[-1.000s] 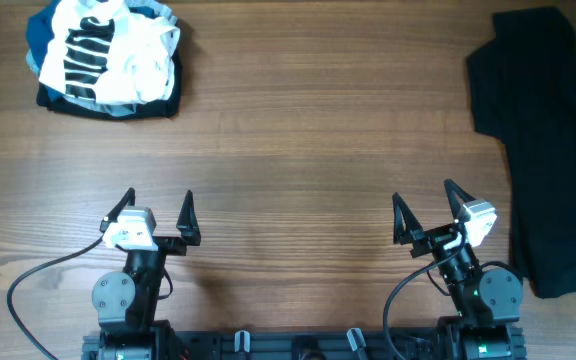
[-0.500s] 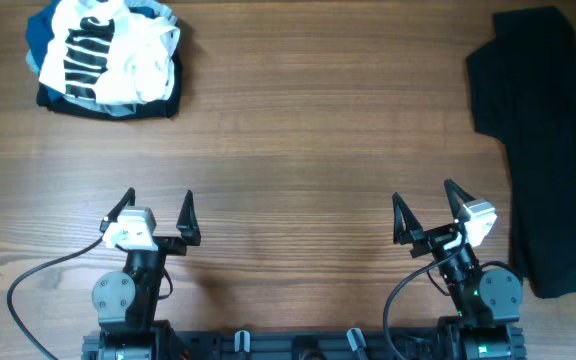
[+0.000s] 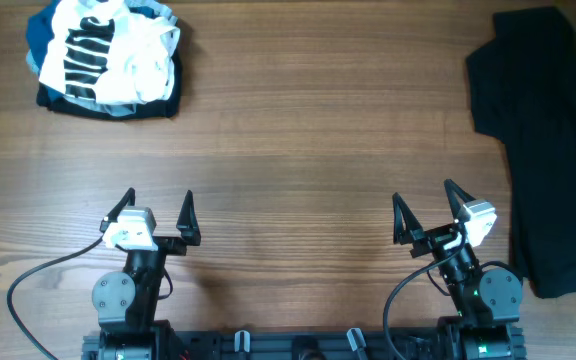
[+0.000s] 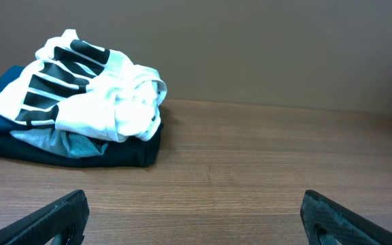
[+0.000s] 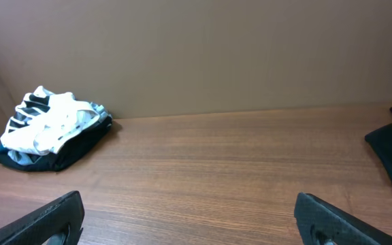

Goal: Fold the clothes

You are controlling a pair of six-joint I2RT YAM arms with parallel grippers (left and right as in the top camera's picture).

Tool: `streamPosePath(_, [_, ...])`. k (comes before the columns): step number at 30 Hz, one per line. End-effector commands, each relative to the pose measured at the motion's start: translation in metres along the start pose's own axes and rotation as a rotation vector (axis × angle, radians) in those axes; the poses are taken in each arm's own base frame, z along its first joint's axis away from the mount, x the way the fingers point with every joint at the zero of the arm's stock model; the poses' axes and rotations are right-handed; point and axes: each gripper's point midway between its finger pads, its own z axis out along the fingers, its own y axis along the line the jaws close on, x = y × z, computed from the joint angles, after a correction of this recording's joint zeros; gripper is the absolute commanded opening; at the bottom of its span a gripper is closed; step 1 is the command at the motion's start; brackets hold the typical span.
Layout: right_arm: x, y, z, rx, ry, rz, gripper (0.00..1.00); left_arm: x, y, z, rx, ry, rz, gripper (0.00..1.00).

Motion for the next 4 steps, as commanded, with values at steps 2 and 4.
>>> streamPosePath(2, [-0.0014,0.0023,-0.0002,-0.012,-0.007,0.011,1.0,0.0,-0.0006,-0.0005,0.002,-0.002,-0.013,1.0])
streamPosePath(4, [-0.0014,0.0023,-0.0002,-0.012,-0.007,0.011,1.0,0.0,-0.0006,-0.0005,0.002,-0.002,-0.013,1.0])
